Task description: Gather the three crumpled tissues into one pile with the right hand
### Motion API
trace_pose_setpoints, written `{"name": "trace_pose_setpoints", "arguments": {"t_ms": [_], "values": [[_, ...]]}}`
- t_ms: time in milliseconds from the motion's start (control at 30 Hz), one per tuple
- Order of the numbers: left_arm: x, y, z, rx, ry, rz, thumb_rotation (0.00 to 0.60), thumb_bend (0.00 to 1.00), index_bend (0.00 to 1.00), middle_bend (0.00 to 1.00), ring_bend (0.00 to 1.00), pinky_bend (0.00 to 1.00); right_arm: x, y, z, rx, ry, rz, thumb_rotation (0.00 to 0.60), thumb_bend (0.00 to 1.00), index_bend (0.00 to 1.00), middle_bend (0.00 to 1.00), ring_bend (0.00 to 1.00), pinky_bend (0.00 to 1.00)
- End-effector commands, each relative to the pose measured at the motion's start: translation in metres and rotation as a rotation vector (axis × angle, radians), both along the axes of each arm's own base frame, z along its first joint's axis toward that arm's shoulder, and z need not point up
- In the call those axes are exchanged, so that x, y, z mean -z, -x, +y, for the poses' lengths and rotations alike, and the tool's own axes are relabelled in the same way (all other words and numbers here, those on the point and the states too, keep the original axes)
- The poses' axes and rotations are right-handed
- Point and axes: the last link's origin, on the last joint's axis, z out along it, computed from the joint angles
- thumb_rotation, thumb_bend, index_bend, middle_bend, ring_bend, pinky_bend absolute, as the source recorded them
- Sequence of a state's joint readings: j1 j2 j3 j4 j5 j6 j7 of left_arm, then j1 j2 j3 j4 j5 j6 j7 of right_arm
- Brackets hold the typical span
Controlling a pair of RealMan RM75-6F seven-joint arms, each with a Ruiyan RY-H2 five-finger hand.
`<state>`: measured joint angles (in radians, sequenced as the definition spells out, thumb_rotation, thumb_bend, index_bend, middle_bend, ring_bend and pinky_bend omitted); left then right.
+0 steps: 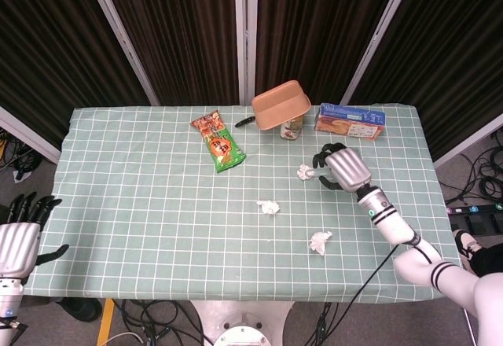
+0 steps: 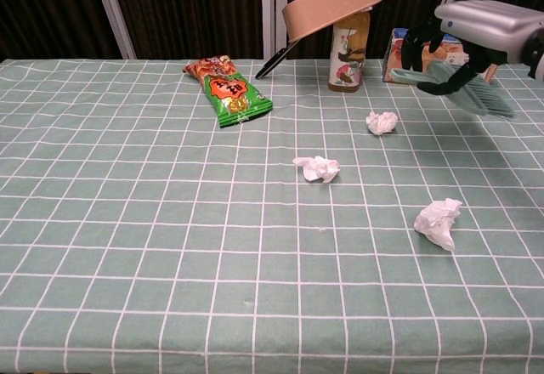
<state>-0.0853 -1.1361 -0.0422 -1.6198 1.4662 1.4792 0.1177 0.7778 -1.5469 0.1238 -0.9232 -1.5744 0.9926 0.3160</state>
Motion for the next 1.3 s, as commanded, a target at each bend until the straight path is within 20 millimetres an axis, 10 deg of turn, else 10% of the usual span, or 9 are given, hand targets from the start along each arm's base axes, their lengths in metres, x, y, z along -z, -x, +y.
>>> {"name": "trace_pose_setpoints", "arguments": {"t_ms": [33,833,1300], "values": [[-0.001,-0.001,0.000,-0.002,0.001,0.006,0.600,0.07,0.19,0.14,0.05,0.07,0.011,-0.026,-0.027,-0.090,-0.029,-0.002,0.600,0.39,0.65,0.61,0.31,0.44],[-0.004,-0.006,-0.002,-0.037,0.001,0.015,0.600,0.07,0.19,0.14,0.05,0.07,0.085,-0.046,-0.037,0.022,-0.192,-0.257,0.600,0.41,0.72,0.69,0.43,0.60],[-0.003,-0.007,-0.004,-0.031,-0.003,0.012,0.600,0.07,0.19,0.14,0.05,0.07,0.093,-0.039,0.000,0.040,-0.401,-0.594,0.600,0.42,0.72,0.69,0.43,0.60]]}}
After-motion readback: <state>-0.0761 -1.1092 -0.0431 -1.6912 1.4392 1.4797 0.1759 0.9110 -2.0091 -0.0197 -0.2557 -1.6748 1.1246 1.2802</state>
